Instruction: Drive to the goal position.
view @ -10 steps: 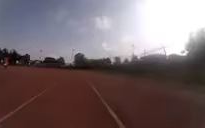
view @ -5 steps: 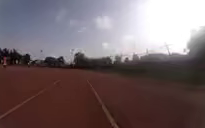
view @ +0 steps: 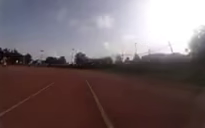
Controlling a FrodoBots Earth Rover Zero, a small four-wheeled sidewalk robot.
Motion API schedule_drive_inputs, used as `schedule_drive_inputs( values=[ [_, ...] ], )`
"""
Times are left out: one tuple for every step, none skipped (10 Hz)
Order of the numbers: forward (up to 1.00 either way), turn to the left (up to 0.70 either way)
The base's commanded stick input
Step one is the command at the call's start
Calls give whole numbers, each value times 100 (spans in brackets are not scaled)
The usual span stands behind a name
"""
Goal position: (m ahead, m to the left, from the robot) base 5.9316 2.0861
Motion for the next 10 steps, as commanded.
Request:
schedule_drive_inputs(
  values=[
    [70, 0],
    [70, 0],
    [70, 0],
    [70, 0],
    [70, 0],
    [70, 0],
    [70, 0],
    [70, 0],
    [70, 0],
    [70, 0]
  ],
)
